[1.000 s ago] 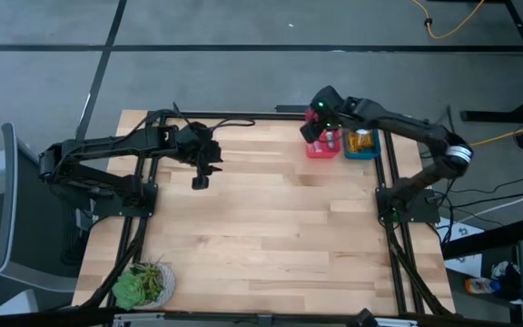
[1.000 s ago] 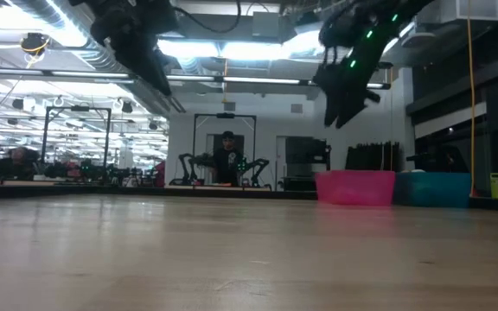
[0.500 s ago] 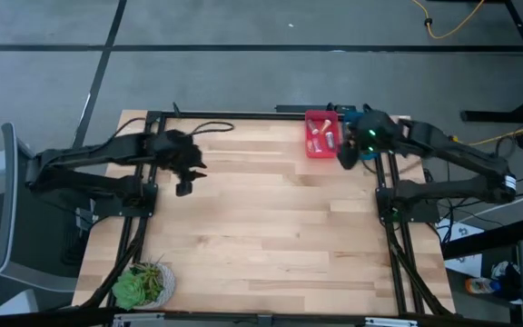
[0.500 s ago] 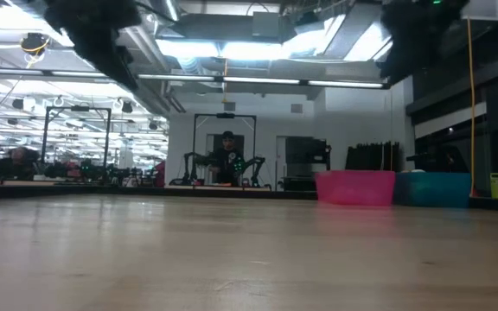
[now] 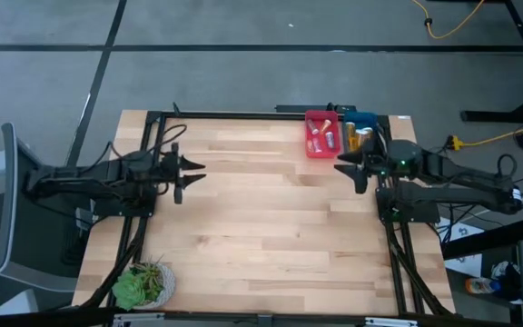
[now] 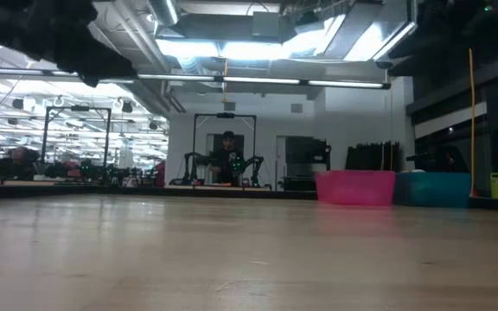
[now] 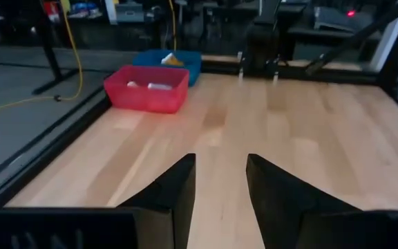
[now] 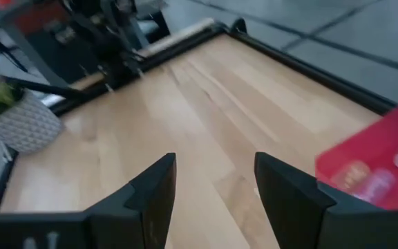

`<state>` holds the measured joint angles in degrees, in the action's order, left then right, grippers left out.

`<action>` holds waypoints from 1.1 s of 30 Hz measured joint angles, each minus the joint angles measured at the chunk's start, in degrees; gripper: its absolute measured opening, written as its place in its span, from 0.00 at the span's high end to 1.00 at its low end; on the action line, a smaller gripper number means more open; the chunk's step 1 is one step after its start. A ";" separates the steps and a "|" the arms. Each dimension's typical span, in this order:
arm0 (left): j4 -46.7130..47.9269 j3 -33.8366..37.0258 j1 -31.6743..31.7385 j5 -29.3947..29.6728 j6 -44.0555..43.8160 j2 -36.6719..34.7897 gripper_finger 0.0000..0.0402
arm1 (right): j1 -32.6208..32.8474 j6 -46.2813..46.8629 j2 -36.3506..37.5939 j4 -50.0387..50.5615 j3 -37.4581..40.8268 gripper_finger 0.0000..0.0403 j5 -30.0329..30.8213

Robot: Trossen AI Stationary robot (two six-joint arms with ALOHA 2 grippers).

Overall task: Pick and place medicine bottles into bin by pill shape (circle, oval)
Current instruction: Return to Home Position

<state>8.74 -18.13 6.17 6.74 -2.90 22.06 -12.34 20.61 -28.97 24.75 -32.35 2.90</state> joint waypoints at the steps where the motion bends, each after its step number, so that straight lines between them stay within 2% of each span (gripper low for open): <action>1: -0.65 1.13 -0.30 0.04 -0.29 -1.20 0.69 | 0.28 -0.05 0.96 -1.54 1.07 0.51 -0.01; 7: -6.29 7.18 -1.55 0.72 -1.47 -6.35 0.69 | 0.72 -0.04 4.40 -5.46 5.11 0.51 0.00; 16: -16.60 15.73 -2.02 0.72 -1.43 -8.79 0.69 | 0.70 0.06 4.89 -6.35 5.56 0.51 -0.01; 21: -16.13 16.89 -2.05 0.54 -1.46 -10.41 0.69 | 0.70 0.01 4.87 -6.30 5.56 0.51 -0.01; 33: -8.37 16.89 -2.02 0.20 -2.09 -15.19 0.69 | 0.70 -0.14 4.85 -6.10 5.56 0.51 -0.02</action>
<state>0.36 -1.23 4.14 6.94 -4.99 6.87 -11.64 20.48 -24.12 18.65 -26.79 2.88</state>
